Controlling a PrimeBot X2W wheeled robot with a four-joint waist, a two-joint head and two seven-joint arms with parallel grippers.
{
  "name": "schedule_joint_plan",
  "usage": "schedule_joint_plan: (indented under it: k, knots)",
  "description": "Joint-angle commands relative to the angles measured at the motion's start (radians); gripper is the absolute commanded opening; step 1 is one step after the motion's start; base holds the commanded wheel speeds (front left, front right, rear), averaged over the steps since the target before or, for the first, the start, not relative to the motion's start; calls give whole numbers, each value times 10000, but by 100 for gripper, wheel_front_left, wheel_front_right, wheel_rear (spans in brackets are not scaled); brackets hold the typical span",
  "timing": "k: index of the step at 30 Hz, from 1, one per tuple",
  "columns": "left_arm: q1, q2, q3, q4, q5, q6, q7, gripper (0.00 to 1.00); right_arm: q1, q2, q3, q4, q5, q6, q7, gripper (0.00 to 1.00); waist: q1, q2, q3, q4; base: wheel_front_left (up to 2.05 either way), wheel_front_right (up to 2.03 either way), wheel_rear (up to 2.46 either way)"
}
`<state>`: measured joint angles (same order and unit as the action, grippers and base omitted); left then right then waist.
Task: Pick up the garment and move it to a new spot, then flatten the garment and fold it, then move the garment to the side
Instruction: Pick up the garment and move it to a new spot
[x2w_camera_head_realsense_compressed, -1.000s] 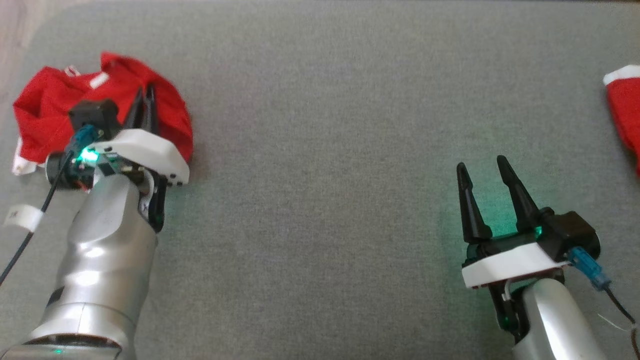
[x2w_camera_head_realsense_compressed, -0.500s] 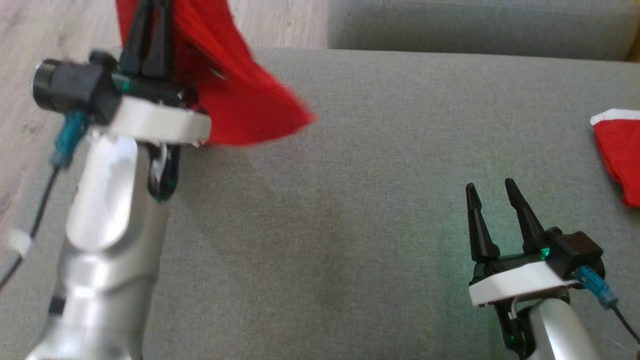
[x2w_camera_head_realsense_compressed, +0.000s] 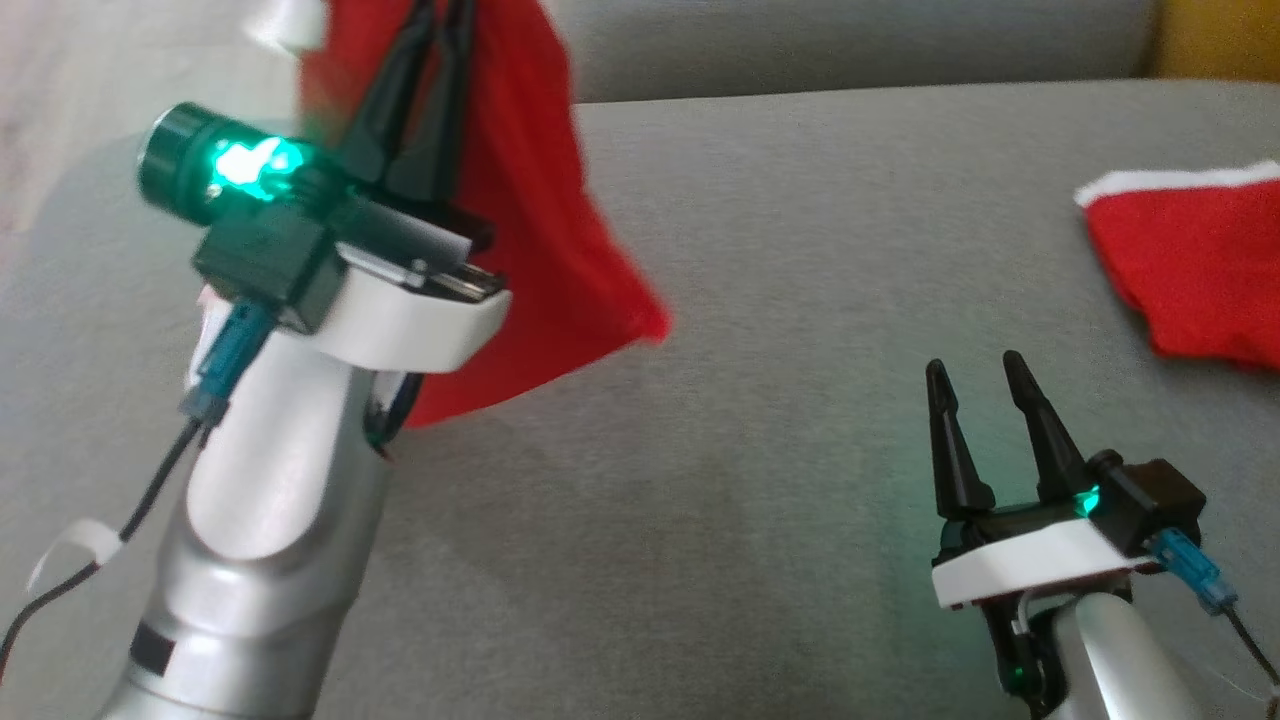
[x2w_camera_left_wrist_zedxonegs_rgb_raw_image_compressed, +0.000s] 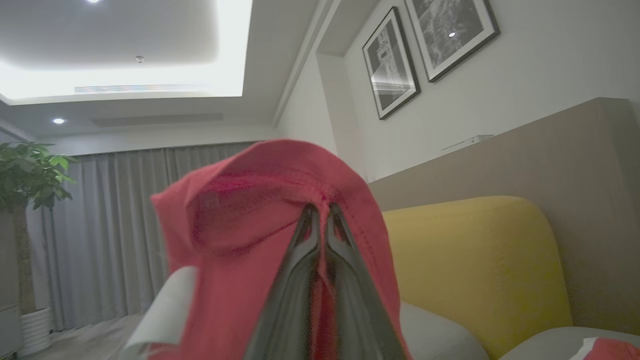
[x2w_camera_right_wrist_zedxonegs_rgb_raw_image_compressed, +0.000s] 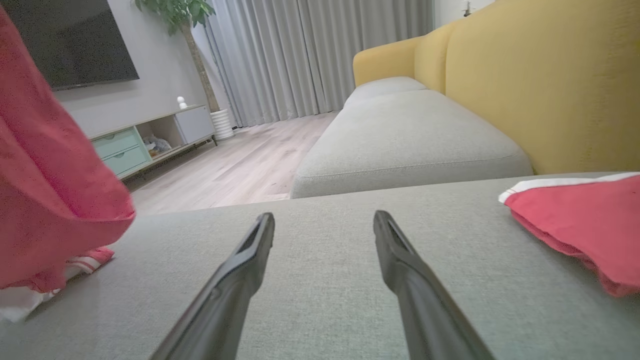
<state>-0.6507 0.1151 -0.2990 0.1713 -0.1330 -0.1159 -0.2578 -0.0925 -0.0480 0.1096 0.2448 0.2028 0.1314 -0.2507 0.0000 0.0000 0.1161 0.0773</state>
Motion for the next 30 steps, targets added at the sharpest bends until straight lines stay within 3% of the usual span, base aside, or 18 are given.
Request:
schedule_joint_plan:
  k: [1, 10, 15, 19, 20, 21, 22, 30]
  knots:
    - [-679, 125, 70, -540, 59, -52, -21, 0, -402, -22, 277, -357, 98, -7, -111, 100, 0, 0, 119, -609, 0, 0, 0]
    - [-1619, 122, -1336, -349, 218, -123, 498, 0, -834, -22, 520, -563, 461, -7, -111, 100, 0, 0, 915, -2565, 0, 0, 0]
    - [-2540, 360, -1646, 827, 394, -134, 757, 0, -1164, -22, 860, -774, 761, -7, -111, 100, 0, 0, 1631, -3547, 0, 0, 0]
    - [-3983, 796, -2215, 3000, 451, -143, 859, 0, -1502, -22, 1242, -1013, 1172, -7, -111, 100, 0, 0, 2460, -4493, 0, 0, 0]
    - [-4269, 856, -2356, 3470, 411, -144, 871, 24, -1547, -22, 1307, -1042, 1237, -7, -111, 100, 0, 0, 2581, -4607, 0, 0, 0]
    - [-4563, 949, -2465, 3941, 472, -144, 886, 90, -1584, -22, 1380, -1060, 1286, -7, -111, 100, 0, 0, 2688, -4702, 0, 0, 0]
    - [-4821, 1009, -2553, 4429, 527, -145, 942, 100, -1611, -22, 1443, -1071, 1325, -7, -111, 100, 0, 0, 2770, -4769, 0, 0, 0]
    - [-5931, 720, -2394, 6526, 376, 146, 202, 100, -1610, -22, 1511, -1048, 1351, -7, -111, 100, 0, 0, 2886, -4425, 0, 0, 0]
